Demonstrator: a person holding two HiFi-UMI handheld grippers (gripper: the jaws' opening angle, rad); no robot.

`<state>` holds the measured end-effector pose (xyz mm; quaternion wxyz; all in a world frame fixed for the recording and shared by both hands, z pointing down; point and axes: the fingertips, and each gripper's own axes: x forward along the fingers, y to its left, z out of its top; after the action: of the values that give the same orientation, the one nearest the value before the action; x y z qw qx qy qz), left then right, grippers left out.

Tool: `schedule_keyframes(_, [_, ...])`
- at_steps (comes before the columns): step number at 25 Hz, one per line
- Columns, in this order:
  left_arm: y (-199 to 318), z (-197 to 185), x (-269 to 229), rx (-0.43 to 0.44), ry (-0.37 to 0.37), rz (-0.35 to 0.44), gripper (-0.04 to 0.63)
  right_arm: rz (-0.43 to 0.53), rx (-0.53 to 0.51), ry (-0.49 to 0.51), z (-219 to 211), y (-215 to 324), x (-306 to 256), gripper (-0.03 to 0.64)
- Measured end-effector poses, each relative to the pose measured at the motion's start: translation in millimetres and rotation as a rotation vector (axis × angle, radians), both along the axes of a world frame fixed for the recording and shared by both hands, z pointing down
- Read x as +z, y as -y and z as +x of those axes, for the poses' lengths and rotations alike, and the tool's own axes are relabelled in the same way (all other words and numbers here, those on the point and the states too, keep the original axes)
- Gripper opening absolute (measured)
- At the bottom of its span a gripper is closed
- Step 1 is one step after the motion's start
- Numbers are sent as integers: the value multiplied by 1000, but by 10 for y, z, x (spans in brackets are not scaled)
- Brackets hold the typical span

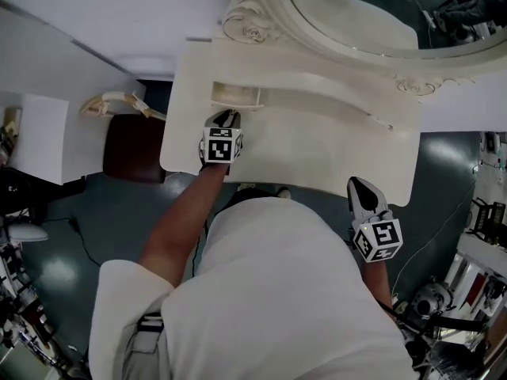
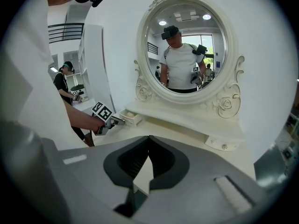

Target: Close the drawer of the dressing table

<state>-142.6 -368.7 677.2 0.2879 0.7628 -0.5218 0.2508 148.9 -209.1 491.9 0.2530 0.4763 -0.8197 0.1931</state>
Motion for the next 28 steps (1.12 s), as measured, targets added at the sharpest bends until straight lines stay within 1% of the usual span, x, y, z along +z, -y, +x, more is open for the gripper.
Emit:
schedule_keyframes(17, [485, 13, -13, 42, 6, 24, 94, -28, 88, -12, -16, 9, 58, 0])
schedule_keyframes(28, [782, 38, -17, 51, -3, 47, 94, -55, 114, -20, -58, 98, 99, 0])
